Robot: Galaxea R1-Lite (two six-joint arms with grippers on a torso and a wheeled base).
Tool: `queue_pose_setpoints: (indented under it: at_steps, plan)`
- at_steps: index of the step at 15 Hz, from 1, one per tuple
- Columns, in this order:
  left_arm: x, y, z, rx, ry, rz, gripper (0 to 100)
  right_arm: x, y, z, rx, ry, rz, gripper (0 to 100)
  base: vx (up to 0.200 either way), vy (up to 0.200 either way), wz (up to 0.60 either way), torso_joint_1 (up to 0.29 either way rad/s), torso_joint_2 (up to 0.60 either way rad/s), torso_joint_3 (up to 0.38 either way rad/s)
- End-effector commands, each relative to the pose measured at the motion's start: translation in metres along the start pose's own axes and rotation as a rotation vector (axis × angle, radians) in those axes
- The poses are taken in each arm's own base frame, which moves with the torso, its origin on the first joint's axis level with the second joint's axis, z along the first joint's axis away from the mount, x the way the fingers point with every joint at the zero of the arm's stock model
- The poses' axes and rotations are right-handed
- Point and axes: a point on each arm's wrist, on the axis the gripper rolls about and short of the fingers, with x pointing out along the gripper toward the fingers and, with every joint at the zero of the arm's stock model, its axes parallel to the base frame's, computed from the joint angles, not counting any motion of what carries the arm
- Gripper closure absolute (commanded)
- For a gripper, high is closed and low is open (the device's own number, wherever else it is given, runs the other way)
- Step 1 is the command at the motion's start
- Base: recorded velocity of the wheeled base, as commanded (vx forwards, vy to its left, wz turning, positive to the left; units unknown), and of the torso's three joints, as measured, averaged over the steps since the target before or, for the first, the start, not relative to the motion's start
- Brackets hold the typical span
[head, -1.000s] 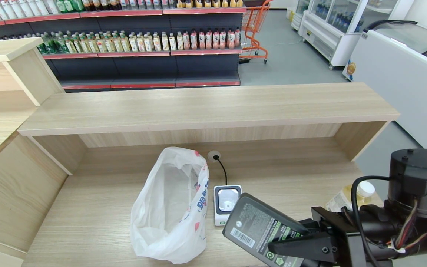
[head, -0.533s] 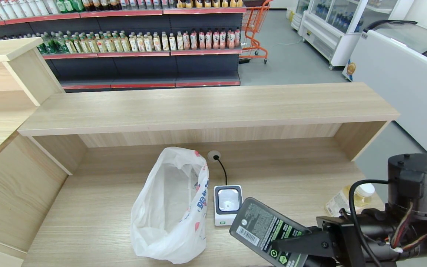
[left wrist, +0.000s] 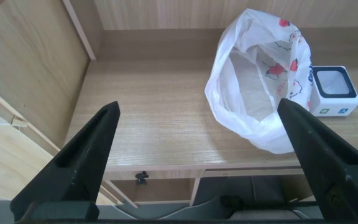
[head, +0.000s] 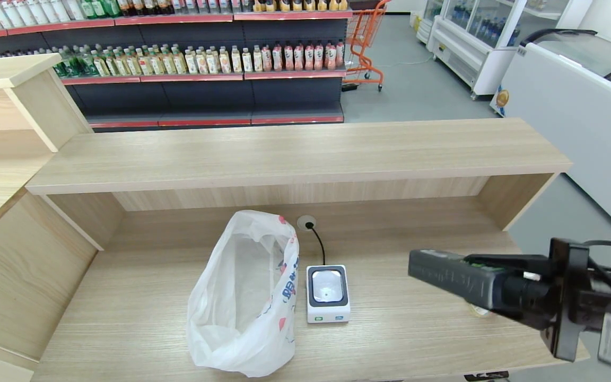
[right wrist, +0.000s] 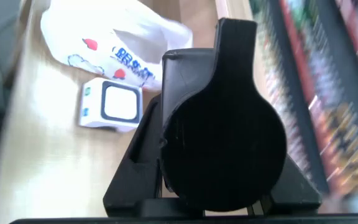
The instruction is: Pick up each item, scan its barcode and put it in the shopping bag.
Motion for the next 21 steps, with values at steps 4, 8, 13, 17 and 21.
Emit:
queue_pose_setpoints:
  at_steps: [4, 8, 13, 17, 21]
  plan:
    - [0.0, 0.0, 0.0, 0.0, 0.0, 0.001, 0, -0.013, -0.008, -0.023, 1.004, 0.259, -0.264, 100, 0.0, 0.0, 0.0, 0.0, 0.0, 0.0]
    - [0.0, 0.0, 0.0, 0.0, 0.0, 0.001, 0, 0.033, 0.006, -0.064, 1.534, 0.31, -0.189, 100, 0.0, 0.0, 0.0, 0.0, 0.0, 0.0]
    - [0.0, 0.0, 0.0, 0.0, 0.0, 0.001, 0, 0.1, 0.008, -0.101, 1.692, 0.342, -0.091, 100, 0.0, 0.0, 0.0, 0.0, 0.0, 0.0]
    - [0.0, 0.0, 0.0, 0.0, 0.0, 0.001, 0, 0.141, 0.03, -0.105, 1.722, 0.428, -0.053, 100, 0.0, 0.0, 0.0, 0.0, 0.0, 0.0]
    - [0.0, 0.0, 0.0, 0.0, 0.0, 0.001, 0, 0.16, 0.044, -0.102, 1.713, 0.456, -0.015, 100, 0.0, 0.0, 0.0, 0.0, 0.0, 0.0]
